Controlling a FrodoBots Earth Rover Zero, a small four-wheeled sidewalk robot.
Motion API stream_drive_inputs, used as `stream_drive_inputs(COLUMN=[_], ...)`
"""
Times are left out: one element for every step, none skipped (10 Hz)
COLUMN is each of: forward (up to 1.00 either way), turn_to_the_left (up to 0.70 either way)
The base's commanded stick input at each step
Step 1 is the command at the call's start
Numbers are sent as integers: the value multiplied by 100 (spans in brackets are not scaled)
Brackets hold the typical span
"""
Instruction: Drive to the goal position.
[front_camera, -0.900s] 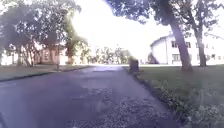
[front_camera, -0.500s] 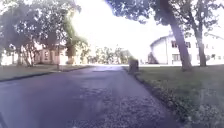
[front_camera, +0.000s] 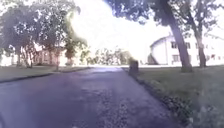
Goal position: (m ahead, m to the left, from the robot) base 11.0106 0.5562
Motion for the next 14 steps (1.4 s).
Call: stream_drive_inputs(forward=[70,70,70,70,56,50,50,50,50,50,50,50,50,50], turn_to_the_left=[0,0,0,0,0,0,0,0,0,0,0,25,50,50])
